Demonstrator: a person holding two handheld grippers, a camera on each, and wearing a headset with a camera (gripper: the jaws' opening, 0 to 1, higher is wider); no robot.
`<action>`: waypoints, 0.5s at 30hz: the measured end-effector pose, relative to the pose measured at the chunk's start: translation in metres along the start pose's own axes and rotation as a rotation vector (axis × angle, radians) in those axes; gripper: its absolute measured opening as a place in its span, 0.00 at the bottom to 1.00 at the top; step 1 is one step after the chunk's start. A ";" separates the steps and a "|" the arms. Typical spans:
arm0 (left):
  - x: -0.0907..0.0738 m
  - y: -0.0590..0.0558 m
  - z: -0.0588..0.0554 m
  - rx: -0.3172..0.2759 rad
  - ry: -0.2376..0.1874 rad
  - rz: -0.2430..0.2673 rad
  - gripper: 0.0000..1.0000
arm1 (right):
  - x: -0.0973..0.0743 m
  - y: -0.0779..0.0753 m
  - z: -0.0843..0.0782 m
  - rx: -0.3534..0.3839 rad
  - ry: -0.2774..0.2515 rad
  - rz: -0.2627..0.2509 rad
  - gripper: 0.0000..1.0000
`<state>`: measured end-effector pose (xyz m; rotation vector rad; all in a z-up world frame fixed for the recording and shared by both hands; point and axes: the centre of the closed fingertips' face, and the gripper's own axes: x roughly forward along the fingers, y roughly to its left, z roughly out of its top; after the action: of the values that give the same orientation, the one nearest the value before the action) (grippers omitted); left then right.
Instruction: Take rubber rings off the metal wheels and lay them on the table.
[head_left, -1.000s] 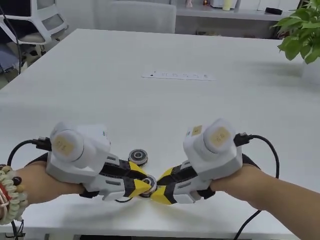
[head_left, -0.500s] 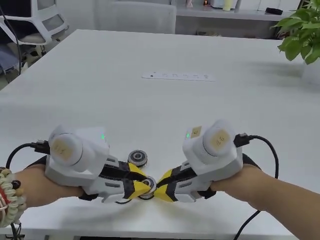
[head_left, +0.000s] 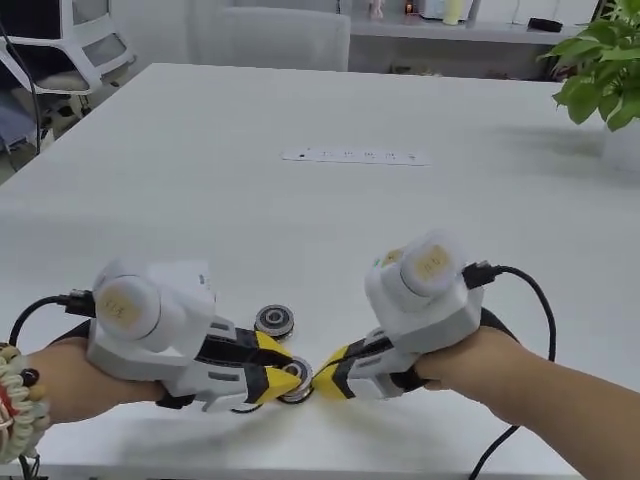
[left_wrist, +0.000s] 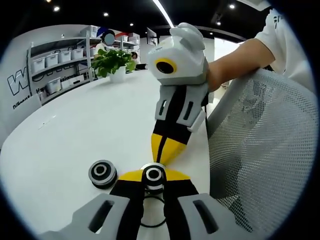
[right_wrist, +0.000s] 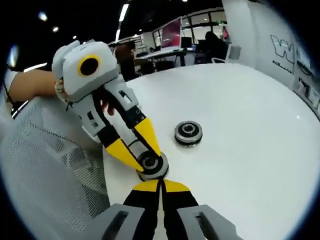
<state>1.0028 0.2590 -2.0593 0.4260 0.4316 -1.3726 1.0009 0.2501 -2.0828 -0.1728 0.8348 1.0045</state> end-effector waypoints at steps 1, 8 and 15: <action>0.000 0.000 0.000 0.000 0.000 0.000 0.08 | 0.000 0.000 0.000 0.037 -0.007 0.006 0.00; 0.002 0.000 0.001 0.004 -0.001 0.005 0.08 | -0.006 -0.005 0.002 0.254 -0.050 0.034 0.00; 0.003 -0.001 0.002 0.006 -0.001 0.004 0.08 | -0.012 -0.007 0.005 0.347 -0.076 0.056 0.00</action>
<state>1.0025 0.2551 -2.0588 0.4310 0.4251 -1.3702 1.0057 0.2406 -2.0730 0.1851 0.9339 0.8973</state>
